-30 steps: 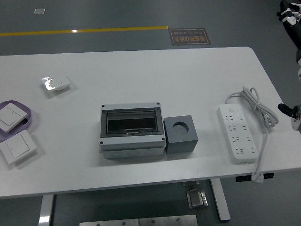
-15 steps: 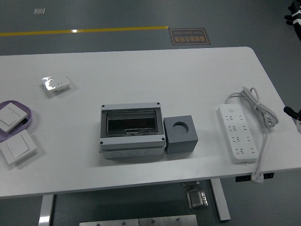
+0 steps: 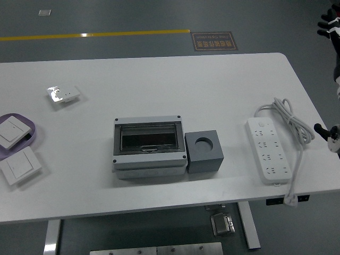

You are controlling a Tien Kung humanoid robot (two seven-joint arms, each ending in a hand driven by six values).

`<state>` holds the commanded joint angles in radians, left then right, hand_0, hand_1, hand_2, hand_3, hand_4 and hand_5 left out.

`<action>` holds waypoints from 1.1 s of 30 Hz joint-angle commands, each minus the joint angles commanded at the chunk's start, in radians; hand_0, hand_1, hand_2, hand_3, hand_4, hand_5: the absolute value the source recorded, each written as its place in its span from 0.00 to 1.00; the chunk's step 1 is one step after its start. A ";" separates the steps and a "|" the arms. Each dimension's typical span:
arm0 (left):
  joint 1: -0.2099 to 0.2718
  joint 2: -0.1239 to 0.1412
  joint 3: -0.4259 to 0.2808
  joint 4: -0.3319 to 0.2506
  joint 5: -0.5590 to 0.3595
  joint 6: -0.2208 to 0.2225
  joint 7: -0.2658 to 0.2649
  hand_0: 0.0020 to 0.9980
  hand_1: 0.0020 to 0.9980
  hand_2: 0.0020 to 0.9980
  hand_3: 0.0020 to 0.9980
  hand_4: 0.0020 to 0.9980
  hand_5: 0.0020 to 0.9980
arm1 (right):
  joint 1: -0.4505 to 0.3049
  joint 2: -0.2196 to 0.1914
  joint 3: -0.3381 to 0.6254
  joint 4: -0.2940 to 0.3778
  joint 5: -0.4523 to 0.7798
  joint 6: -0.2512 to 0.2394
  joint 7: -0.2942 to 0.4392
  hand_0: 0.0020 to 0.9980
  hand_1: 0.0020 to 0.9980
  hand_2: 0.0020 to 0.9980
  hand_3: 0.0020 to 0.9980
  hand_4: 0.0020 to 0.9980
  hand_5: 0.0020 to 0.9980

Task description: Pick up the cylinder from the cube,place it in the box,flap close box

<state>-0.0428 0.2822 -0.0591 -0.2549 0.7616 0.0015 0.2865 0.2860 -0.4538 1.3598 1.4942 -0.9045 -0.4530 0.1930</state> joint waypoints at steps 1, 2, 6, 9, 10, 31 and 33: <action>-0.001 0.000 0.000 0.000 0.000 0.000 0.000 0.63 0.62 0.54 0.58 0.68 0.35 | 0.001 0.000 -0.007 -0.002 0.003 0.000 0.000 0.68 0.64 0.68 0.75 0.79 0.48; -0.001 0.001 0.001 0.000 -0.001 0.000 0.000 0.63 0.62 0.54 0.58 0.68 0.35 | 0.002 0.001 -0.014 -0.003 0.005 0.000 0.001 0.68 0.64 0.68 0.75 0.79 0.48; 0.000 0.000 0.002 0.001 -0.002 0.000 0.000 0.63 0.62 0.54 0.59 0.68 0.35 | 0.005 0.006 -0.037 -0.009 0.014 -0.001 0.006 0.69 0.65 0.68 0.75 0.80 0.49; -0.002 0.000 0.000 0.001 0.002 -0.001 0.001 0.63 0.62 0.54 0.59 0.68 0.35 | 0.009 0.005 -0.053 -0.012 0.018 -0.001 0.006 0.69 0.65 0.68 0.75 0.80 0.49; -0.004 0.001 -0.002 0.001 0.007 -0.001 0.001 0.63 0.62 0.54 0.59 0.68 0.35 | 0.012 0.004 -0.060 -0.014 0.019 -0.001 0.006 0.69 0.65 0.68 0.75 0.80 0.49; 0.000 0.009 0.004 0.000 0.012 0.003 -0.002 0.63 0.62 0.54 0.58 0.68 0.35 | -0.017 0.005 -0.058 -0.012 0.015 -0.010 0.010 0.71 0.65 0.68 0.74 0.82 0.47; 0.000 0.008 0.005 0.000 0.009 0.003 -0.002 0.63 0.62 0.54 0.58 0.68 0.35 | -0.018 0.006 -0.055 -0.012 0.015 -0.013 0.013 0.71 0.65 0.68 0.74 0.82 0.47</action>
<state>-0.0429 0.2898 -0.0540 -0.2550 0.7708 0.0046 0.2843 0.2678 -0.4480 1.3043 1.4826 -0.8890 -0.4656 0.2055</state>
